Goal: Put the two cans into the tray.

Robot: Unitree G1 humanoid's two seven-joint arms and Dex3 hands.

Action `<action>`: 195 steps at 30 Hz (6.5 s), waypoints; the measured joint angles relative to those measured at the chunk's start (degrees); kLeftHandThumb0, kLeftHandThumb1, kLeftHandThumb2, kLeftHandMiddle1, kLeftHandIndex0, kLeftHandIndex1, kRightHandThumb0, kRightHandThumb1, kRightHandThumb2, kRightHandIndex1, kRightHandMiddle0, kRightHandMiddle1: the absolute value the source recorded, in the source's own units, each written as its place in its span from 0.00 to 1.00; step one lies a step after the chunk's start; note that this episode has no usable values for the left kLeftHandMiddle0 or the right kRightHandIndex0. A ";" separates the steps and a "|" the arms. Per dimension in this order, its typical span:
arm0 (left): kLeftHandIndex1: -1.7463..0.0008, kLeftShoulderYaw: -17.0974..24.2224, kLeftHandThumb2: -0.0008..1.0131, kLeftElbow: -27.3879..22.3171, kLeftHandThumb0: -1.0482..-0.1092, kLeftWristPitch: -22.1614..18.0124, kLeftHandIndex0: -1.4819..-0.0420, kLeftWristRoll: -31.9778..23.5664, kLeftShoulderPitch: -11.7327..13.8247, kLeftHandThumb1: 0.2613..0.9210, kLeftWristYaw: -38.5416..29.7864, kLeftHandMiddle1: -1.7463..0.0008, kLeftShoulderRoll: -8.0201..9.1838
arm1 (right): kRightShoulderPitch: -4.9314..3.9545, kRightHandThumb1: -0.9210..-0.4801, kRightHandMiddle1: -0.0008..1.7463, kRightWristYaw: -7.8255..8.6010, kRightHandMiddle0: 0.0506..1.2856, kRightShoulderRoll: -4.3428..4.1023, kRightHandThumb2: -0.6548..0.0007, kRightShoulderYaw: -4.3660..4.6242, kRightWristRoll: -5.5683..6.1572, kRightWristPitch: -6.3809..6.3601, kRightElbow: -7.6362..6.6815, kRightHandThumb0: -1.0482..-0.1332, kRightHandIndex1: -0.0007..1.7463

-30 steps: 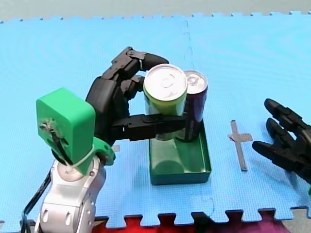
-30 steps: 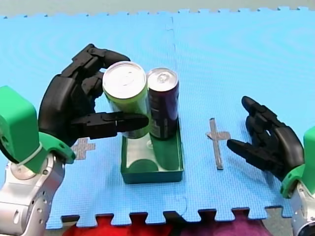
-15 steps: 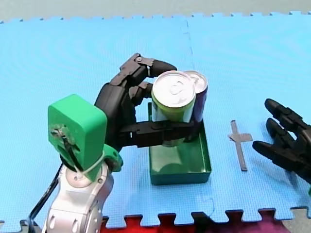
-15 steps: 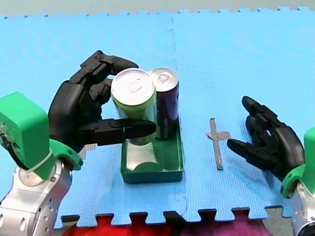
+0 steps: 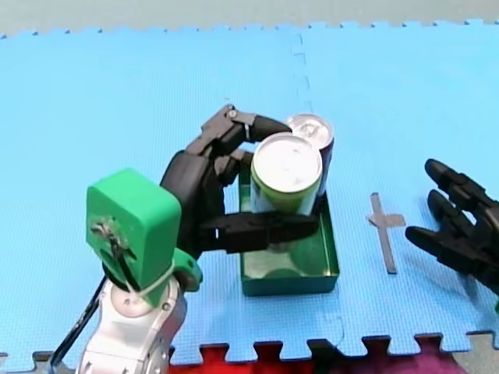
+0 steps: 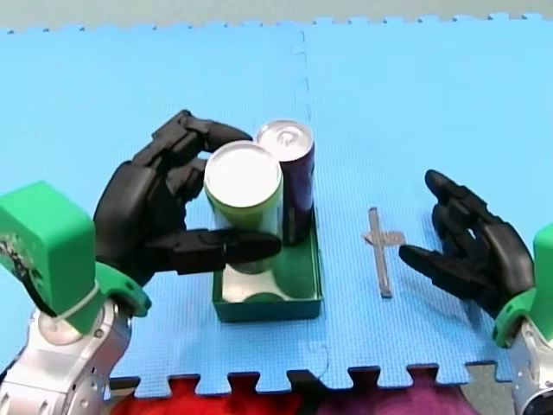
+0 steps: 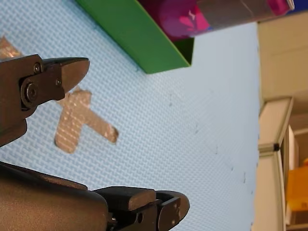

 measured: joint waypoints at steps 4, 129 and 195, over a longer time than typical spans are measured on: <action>0.00 0.11 0.00 -1.08 0.42 0.12 0.64 0.18 0.73 0.87 0.42 0.00 0.19 | 0.20 0.00 0.00 -0.04 0.18 0.00 0.97 0.14 -0.07 -0.15 -0.17 0.05 0.00; 0.00 1.86 0.00 20.33 0.44 -10.26 0.64 2.29 -2.59 0.89 -1.55 0.00 -0.21 | 2.53 0.00 0.00 0.16 0.16 0.00 0.87 0.87 0.41 -0.38 -5.32 0.02 0.00; 1.00 0.57 0.01 11.78 0.00 -6.90 0.84 1.56 0.91 0.82 -10.69 0.99 7.23 | 2.19 0.00 0.00 0.56 0.16 -0.60 0.85 0.77 1.00 -0.90 -5.10 0.00 0.00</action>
